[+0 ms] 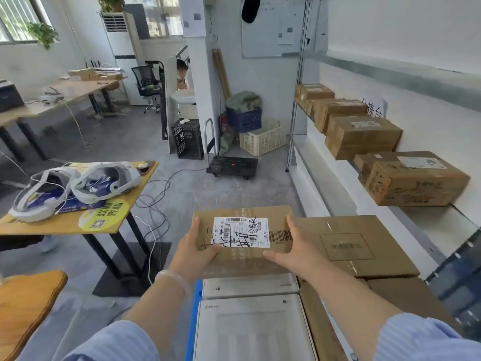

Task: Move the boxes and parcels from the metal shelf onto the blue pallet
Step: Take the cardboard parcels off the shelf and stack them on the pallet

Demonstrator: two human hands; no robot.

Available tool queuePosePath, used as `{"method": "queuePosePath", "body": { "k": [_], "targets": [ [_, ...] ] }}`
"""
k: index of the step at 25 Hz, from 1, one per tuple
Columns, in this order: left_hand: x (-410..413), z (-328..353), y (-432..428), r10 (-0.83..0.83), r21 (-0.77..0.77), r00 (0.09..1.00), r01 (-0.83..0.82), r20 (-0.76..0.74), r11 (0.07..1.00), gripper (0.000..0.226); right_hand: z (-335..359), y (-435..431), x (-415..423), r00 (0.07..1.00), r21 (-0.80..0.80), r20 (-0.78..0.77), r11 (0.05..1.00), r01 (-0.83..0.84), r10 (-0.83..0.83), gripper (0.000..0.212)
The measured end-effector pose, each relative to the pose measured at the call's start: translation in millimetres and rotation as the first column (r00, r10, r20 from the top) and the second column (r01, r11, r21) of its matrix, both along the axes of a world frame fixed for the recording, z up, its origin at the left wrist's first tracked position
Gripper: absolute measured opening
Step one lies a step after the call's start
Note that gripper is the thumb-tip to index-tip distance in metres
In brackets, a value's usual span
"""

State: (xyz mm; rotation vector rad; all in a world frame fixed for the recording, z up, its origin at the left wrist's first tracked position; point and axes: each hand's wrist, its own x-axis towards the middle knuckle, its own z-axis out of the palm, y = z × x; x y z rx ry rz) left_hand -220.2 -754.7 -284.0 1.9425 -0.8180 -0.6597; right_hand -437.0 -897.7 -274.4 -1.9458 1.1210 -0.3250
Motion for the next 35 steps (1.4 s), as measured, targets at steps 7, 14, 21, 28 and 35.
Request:
{"method": "queuePosePath", "body": {
  "k": [7,14,21,28,35],
  "targets": [
    [34.8,-35.1,-34.8,-0.031,0.14,0.999,0.037,-0.045,0.99,0.088,-27.9,-31.0,29.8,0.994,0.042,-0.095,0.997,0.064,-0.059,0.121],
    [48.1,-47.0,-61.4,-0.112,0.176,0.993,0.105,0.033,0.979,0.087,-36.5,-49.1,31.9,0.99,0.008,-0.109,0.996,0.09,-0.089,0.117],
    [48.9,-44.2,-63.2,-0.115,0.208,0.988,0.092,0.101,0.974,0.077,-33.4,-47.3,29.8,0.99,-0.052,-0.103,0.995,0.09,-0.095,0.116],
    [-23.5,-7.0,-70.2,-0.214,0.186,0.74,0.121,0.637,0.975,0.077,-13.4,-12.0,-18.2,0.971,-0.342,-0.189,0.937,0.076,-0.148,0.108],
    [-168.3,12.8,-76.0,-0.45,0.268,0.514,0.391,0.73,0.881,0.081,3.0,41.5,-148.8,0.913,-0.421,-0.259,0.888,0.188,-0.316,0.109]
  ]
}}
